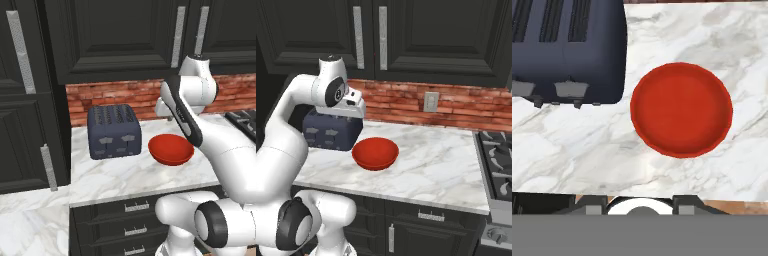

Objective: Open the cabinet. Pick the apple and tangerine from the cabinet and place them into the bowl. Then close the cabinet.

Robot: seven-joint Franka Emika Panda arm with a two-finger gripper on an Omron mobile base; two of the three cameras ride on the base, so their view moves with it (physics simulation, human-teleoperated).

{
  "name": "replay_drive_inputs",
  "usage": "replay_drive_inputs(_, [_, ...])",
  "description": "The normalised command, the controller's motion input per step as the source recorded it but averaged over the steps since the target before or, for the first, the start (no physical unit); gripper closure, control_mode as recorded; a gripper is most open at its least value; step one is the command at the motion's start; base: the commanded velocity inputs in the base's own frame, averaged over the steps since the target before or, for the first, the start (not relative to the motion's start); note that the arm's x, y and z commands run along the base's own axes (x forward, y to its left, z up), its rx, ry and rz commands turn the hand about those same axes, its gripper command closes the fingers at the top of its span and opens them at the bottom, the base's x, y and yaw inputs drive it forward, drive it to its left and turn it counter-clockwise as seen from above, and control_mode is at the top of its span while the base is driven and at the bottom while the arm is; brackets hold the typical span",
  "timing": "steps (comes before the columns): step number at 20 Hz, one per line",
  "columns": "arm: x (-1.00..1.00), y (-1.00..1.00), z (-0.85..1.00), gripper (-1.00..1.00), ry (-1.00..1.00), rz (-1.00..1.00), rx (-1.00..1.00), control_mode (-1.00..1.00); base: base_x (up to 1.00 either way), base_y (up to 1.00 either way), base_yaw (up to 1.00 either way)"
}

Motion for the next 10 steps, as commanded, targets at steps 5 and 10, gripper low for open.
replay_drive_inputs(5, [-0.15,0.0,0.27,-1.0,-0.19,0.0,0.0,-1.0,0.0,0.0,0.0])
replay_drive_inputs(10, [-0.41,0.0,0.66,-1.0,-0.49,0.0,0.0,-1.0,0.0,0.0,0.0])
